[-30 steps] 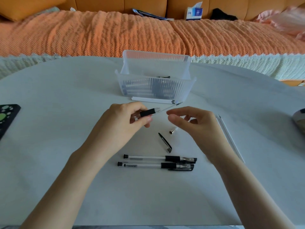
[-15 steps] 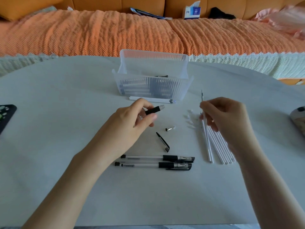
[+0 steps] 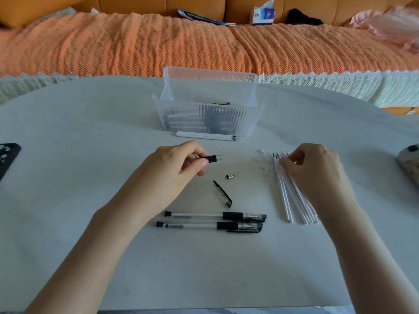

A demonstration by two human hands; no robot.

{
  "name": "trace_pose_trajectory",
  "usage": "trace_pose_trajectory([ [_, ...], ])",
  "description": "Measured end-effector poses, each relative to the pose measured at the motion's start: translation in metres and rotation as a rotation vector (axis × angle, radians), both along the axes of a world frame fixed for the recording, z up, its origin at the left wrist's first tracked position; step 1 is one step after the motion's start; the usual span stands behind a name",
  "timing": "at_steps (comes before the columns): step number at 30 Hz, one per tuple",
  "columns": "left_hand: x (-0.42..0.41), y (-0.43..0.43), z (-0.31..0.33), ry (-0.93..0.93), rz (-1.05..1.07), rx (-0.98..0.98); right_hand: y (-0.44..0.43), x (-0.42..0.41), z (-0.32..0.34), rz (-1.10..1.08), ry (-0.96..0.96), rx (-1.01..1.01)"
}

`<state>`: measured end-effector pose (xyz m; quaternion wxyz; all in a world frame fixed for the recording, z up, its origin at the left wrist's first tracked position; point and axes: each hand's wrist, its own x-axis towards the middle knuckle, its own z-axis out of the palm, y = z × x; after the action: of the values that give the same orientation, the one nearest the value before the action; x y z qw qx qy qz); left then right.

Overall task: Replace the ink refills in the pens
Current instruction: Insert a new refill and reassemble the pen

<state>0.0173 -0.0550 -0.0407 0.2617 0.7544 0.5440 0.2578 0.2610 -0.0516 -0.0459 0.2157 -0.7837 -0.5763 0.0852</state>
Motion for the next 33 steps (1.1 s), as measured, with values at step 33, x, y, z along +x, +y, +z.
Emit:
trace_pose_trajectory([
  [33, -0.008, 0.004, -0.003, -0.009, 0.020, 0.001, 0.039, -0.047, -0.039, 0.431, -0.186, 0.176],
])
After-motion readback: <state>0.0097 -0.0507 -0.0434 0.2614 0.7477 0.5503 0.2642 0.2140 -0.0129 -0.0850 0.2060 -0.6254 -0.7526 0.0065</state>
